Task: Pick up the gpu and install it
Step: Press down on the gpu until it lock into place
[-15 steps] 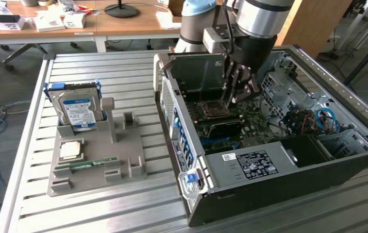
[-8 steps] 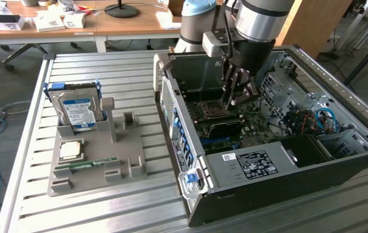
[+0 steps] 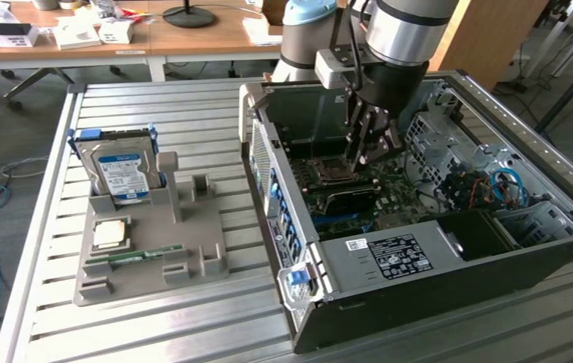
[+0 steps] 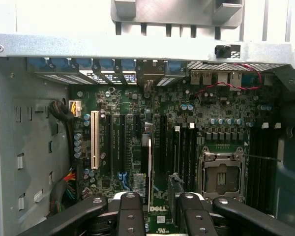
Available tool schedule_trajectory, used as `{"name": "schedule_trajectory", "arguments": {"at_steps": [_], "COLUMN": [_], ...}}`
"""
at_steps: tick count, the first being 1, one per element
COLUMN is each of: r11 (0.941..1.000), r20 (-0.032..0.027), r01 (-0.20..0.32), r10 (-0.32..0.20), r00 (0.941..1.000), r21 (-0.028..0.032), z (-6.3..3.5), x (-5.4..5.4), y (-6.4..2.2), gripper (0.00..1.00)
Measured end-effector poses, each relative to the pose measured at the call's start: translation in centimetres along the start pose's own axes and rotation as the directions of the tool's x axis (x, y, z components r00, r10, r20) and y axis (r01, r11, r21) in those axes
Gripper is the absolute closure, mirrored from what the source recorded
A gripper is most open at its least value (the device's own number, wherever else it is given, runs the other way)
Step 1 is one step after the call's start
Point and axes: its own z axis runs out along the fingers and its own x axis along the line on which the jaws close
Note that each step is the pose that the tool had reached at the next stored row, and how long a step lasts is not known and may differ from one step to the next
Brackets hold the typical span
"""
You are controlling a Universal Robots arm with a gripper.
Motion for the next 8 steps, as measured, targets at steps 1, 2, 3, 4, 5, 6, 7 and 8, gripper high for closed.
{"name": "schedule_trajectory", "arguments": {"at_steps": [1,2,3,4,5,6,7,8], "r11": [1.0,1.0,1.0,1.0,1.0,1.0,1.0,1.0], "r20": [0.0,0.0001,0.0,0.0,0.0,-0.0001,0.0,0.0], "r01": [0.0,0.0,0.0,0.0,0.0,0.0,0.0,0.0], "r10": [0.0,0.0,0.0,0.0,0.0,0.0,0.0,0.0], "r00": [1.0,1.0,1.0,1.0,1.0,1.0,1.0,1.0], "r21": [0.0,0.0001,0.0,0.0,0.0001,0.0,0.0,0.0], "z": [0.0,0.0,0.0,0.0,0.0,0.0,0.0,0.0], "x": [0.0,0.0,0.0,0.0,0.0,0.0,0.0,0.0], "y": [0.0,0.0,0.0,0.0,0.0,0.0,0.0,0.0], "gripper": [0.66,0.67,0.67,0.67,0.74,0.8,0.85,0.85]}}
